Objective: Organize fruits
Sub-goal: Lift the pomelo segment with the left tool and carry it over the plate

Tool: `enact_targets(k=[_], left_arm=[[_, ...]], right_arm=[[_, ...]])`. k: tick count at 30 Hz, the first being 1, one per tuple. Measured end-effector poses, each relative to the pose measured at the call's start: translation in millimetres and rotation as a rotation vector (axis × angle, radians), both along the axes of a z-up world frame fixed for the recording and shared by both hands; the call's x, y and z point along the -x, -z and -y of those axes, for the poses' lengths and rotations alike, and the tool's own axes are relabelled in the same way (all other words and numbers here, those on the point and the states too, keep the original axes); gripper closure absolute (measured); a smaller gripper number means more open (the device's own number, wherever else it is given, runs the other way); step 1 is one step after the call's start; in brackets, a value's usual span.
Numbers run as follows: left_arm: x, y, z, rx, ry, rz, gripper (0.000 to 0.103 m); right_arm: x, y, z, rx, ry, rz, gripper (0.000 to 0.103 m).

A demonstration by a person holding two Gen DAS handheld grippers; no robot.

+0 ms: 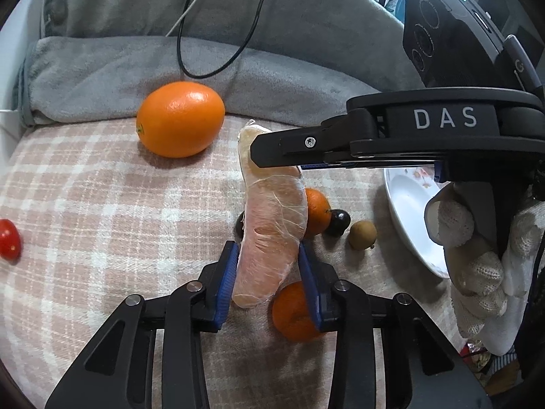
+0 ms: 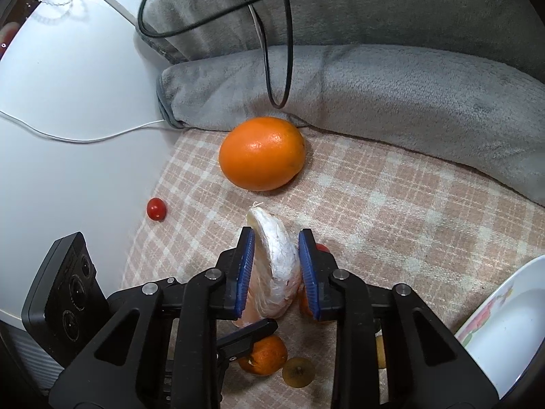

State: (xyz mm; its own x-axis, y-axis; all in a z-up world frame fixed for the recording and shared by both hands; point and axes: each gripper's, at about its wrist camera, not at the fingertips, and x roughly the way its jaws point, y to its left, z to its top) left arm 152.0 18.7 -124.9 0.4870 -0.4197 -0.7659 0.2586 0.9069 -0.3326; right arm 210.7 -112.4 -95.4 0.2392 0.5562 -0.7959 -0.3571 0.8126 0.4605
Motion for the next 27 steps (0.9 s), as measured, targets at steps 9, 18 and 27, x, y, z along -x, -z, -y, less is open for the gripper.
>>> enact_targets(k=[9,18,27], left_arm=[[19,-18,5,-0.004,0.012,0.039,0.069],[33,-33,19,-0.008,0.043,0.063,0.069],[46,-49,55,-0.012,0.097,0.087,0.069]], right_arm=[[11,-15,13,-0.009,0.011,0.027,0.076],[26,-26,37,-0.017,0.036,0.050,0.077],[46,-38,79,-0.027,0.087,0.075,0.077]])
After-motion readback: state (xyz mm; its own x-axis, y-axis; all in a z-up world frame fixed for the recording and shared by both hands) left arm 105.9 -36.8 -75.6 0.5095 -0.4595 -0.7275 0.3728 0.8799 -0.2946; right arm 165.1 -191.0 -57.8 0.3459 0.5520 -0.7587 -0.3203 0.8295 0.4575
